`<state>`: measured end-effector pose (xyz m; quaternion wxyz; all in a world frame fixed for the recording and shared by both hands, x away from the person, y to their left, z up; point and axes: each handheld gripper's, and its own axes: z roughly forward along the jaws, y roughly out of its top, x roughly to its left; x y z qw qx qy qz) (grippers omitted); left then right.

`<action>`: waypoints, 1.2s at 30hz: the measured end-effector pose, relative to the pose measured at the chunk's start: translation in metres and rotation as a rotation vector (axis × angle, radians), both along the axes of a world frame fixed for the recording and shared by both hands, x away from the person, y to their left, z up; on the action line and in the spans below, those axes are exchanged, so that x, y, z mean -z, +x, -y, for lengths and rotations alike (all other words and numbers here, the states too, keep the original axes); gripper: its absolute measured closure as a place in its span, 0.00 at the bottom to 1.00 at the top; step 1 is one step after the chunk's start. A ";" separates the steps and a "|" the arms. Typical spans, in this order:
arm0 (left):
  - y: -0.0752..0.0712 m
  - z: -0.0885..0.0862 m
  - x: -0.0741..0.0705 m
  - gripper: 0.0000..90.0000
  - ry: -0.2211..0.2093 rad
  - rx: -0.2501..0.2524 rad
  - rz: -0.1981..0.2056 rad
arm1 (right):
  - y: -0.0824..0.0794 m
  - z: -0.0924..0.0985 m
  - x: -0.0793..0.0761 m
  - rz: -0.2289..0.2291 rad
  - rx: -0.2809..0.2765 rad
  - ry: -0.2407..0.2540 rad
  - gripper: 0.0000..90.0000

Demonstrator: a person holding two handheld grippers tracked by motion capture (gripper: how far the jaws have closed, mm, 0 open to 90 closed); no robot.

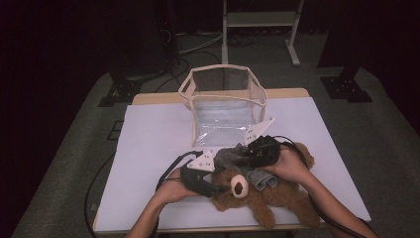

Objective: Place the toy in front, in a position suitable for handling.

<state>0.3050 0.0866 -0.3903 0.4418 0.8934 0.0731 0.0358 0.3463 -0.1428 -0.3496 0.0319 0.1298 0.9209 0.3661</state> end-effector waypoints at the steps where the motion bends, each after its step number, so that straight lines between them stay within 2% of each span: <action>1: 0.000 0.000 0.000 0.48 0.000 -0.004 0.001 | 0.000 0.003 0.000 -0.001 0.006 -0.009 0.88; 3: 0.001 0.001 0.000 0.48 0.004 -0.019 0.007 | -0.002 0.011 0.000 0.016 0.016 -0.033 0.88; 5: 0.003 0.001 -0.002 0.48 0.011 -0.030 0.015 | -0.006 0.022 0.000 0.008 0.022 -0.031 0.88; 8: 0.006 0.003 -0.002 0.49 0.005 -0.060 0.007 | -0.013 0.033 -0.001 -0.002 0.026 -0.003 0.88; 9: 0.009 0.003 -0.001 0.49 0.001 -0.068 0.001 | -0.018 0.037 -0.003 -0.011 0.025 0.023 0.88; 10: 0.011 0.003 -0.001 0.49 0.000 -0.074 -0.002 | -0.021 0.040 -0.005 0.000 0.020 0.034 0.88; 13: 0.019 0.004 -0.002 0.48 0.000 -0.105 -0.004 | -0.031 0.042 -0.010 0.007 0.011 0.068 0.88; 17: 0.029 0.005 -0.006 0.48 0.003 -0.145 -0.010 | -0.037 0.038 -0.013 0.023 -0.005 0.077 0.88; 20: 0.030 0.002 -0.009 0.50 0.000 -0.133 -0.010 | -0.033 0.036 -0.010 0.039 0.010 0.059 0.88; 22: 0.028 -0.002 -0.011 0.50 -0.018 -0.131 -0.003 | -0.025 0.037 -0.005 0.044 0.036 0.040 0.88; 24: 0.026 -0.006 -0.012 0.50 -0.028 -0.126 -0.004 | -0.014 0.038 0.000 0.024 0.065 0.019 0.88; 26: 0.023 -0.006 -0.011 0.48 -0.028 -0.110 -0.009 | -0.006 0.039 0.003 0.009 0.083 0.028 0.88; 28: 0.021 -0.004 -0.006 0.45 -0.019 -0.092 -0.015 | 0.000 0.040 0.003 0.017 0.104 0.038 0.88; 30: 0.022 0.002 0.000 0.44 0.007 -0.101 -0.003 | 0.006 0.039 0.004 0.013 0.116 0.048 0.88; 32: 0.025 0.004 0.003 0.47 -0.003 -0.119 -0.004 | 0.009 0.037 0.003 0.002 0.116 0.052 0.88; 34: 0.029 0.003 0.002 0.49 -0.017 -0.139 -0.010 | 0.007 0.038 0.000 0.010 0.113 0.057 0.88; 36: 0.032 0.003 0.001 0.49 -0.017 -0.154 -0.015 | 0.003 0.043 -0.008 0.022 0.104 0.086 0.88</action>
